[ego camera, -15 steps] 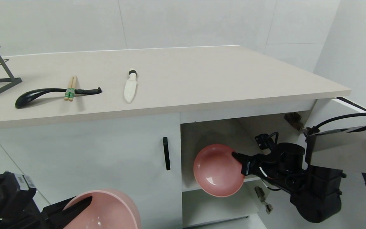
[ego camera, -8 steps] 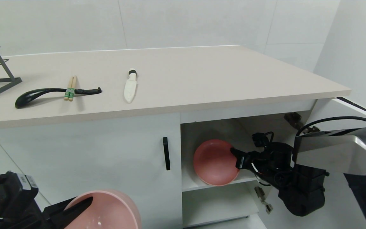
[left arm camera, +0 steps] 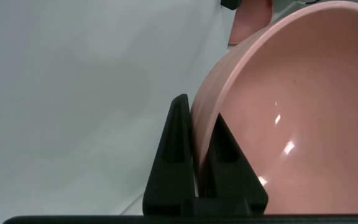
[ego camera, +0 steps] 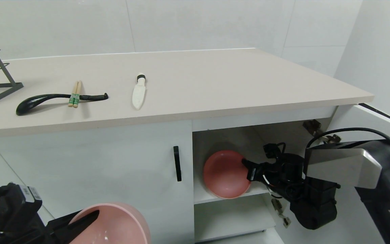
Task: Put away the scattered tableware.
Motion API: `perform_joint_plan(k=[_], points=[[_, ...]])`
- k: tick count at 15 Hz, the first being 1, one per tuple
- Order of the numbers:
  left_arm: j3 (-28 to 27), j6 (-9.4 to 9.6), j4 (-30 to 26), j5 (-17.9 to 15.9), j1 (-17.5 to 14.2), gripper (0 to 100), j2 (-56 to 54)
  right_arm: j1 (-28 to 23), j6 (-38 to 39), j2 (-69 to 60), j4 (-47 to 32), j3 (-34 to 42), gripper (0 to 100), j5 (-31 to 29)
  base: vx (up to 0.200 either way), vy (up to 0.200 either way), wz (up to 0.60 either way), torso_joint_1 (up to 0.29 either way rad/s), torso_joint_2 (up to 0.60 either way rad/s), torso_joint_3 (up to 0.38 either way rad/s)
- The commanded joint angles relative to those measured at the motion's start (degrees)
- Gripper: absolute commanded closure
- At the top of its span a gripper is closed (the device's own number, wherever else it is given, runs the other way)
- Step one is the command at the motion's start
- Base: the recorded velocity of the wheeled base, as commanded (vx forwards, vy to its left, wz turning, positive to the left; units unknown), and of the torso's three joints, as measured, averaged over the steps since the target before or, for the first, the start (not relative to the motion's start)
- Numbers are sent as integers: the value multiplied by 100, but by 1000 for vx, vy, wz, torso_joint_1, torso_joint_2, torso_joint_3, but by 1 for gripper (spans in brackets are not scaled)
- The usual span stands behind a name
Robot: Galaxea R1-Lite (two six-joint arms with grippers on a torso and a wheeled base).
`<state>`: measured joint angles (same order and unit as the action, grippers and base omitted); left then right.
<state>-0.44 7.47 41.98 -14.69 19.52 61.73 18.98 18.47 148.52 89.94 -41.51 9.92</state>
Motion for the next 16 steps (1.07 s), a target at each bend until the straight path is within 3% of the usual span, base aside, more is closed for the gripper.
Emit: perform_joint_plan(k=[1, 8, 9, 15, 16], points=[[0, 9, 3, 1, -1, 100, 5, -8, 8, 142, 6, -217, 100, 1, 0, 0, 0, 0, 0, 0], [0, 9, 3, 1, -9, 100, 49, 44, 166, 529, 6, -903, 100, -26, 0, 0, 0, 0, 0, 0], [-9, 9, 3, 1, -18, 100, 41, 36, 166, 538, 6, -973, 0, -26, 0, 0, 0, 0, 0, 0], [-9, 26, 38, 1, -18, 100, -12, -140, -10, 230, 6, -903, 0, -61, 0, 0, 0, 0, 0, 0], [-9, 53, 64, 1, -18, 100, -56, -79, -291, -359, 6, -173, 0, 1, 0, 0, 0, 0, 0, 0]])
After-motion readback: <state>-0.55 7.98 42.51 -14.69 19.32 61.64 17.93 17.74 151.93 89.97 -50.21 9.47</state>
